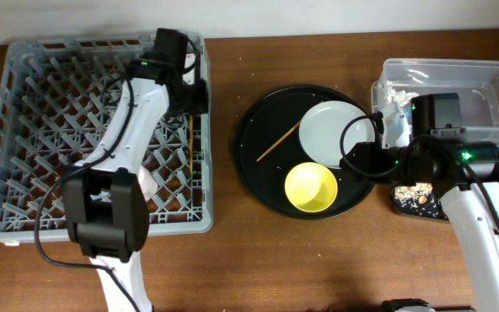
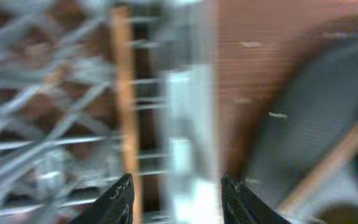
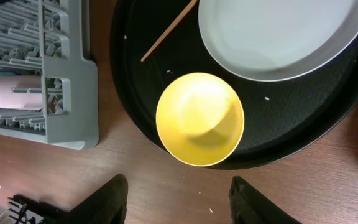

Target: Sort waste into correct bins and load items into the dishwasher rack

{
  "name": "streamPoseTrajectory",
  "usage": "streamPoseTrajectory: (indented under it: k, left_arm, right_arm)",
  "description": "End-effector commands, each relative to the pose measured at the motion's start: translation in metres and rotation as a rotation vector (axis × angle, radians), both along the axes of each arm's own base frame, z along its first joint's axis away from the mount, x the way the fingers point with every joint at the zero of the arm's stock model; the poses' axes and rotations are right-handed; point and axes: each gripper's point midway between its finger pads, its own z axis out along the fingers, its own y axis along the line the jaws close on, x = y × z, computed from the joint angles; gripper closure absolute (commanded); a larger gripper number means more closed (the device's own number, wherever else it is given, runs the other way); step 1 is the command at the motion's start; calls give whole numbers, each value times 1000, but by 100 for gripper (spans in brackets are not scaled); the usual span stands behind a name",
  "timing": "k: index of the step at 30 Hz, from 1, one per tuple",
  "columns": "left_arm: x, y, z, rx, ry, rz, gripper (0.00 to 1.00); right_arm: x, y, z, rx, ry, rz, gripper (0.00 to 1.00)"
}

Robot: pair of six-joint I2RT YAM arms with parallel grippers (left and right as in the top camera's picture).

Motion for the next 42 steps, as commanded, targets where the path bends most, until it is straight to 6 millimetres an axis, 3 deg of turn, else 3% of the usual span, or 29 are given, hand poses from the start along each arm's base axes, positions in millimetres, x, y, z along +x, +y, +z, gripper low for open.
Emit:
streamPoseTrajectory:
  k: [1, 4, 7, 9, 11, 12, 14, 17, 19, 20, 22, 23, 25, 26, 29, 30, 36, 42]
  left_arm:
    - [-25, -90, 24, -113, -93, -432, 55]
    - [-39, -130, -23, 83, -97, -641, 55]
    - [-43, -166, -83, 103, -67, -712, 56]
    - [-52, -185, -108, 105, -55, -772, 60]
    - [-57, -189, -117, 136, -53, -802, 61]
    - [-56, -187, -125, 179, -50, -798, 68]
    - [-55, -180, -132, 226, -39, -786, 100]
    - [-33, -162, -104, 280, -45, -652, 100]
    - [-19, -153, -58, 258, -49, -567, 100]
    - [-14, -141, -20, 243, -54, -505, 100]
    - [-16, -108, 40, 206, -34, -347, 100]
    - [-20, -88, 56, 193, -4, -264, 100]
    - [-24, -52, 61, 198, 57, -179, 100]
    - [-24, -31, 53, 201, 102, -123, 100]
    - [-22, -11, 21, 219, 161, -87, 98]
    - [-23, -7, -10, 237, 193, -70, 94]
    - [-16, 15, -3, 225, 188, 71, 98]
    - [-17, 33, 46, 177, 99, 112, 98]
  right_arm:
    - [1, -1, 1, -3, -4, 1, 46]
    - [1, -1, 1, -3, -4, 1, 45]
    - [1, -1, 1, -3, -4, 1, 45]
    - [1, -1, 1, -3, -4, 1, 45]
    - [1, -1, 1, -3, -4, 0, 45]
    - [1, -1, 1, -3, -4, 0, 45]
    - [1, -1, 1, -3, -4, 1, 45]
    - [1, -1, 1, -3, -5, 0, 45]
    - [1, -1, 1, -3, -4, 1, 45]
    - [1, -1, 1, -3, -4, 0, 45]
    - [1, -1, 1, -3, -3, 0, 45]
    - [1, -1, 1, -3, -3, 1, 45]
    - [1, -1, 1, -3, -3, 0, 45]
    - [1, -1, 1, -3, -3, 0, 45]
    - [1, -1, 1, -3, -4, 0, 45]
    - [1, -1, 1, -3, -3, 1, 45]
    - [0, -1, 0, -3, 0, 1, 45]
    - [0, -1, 0, -3, 0, 1, 45]
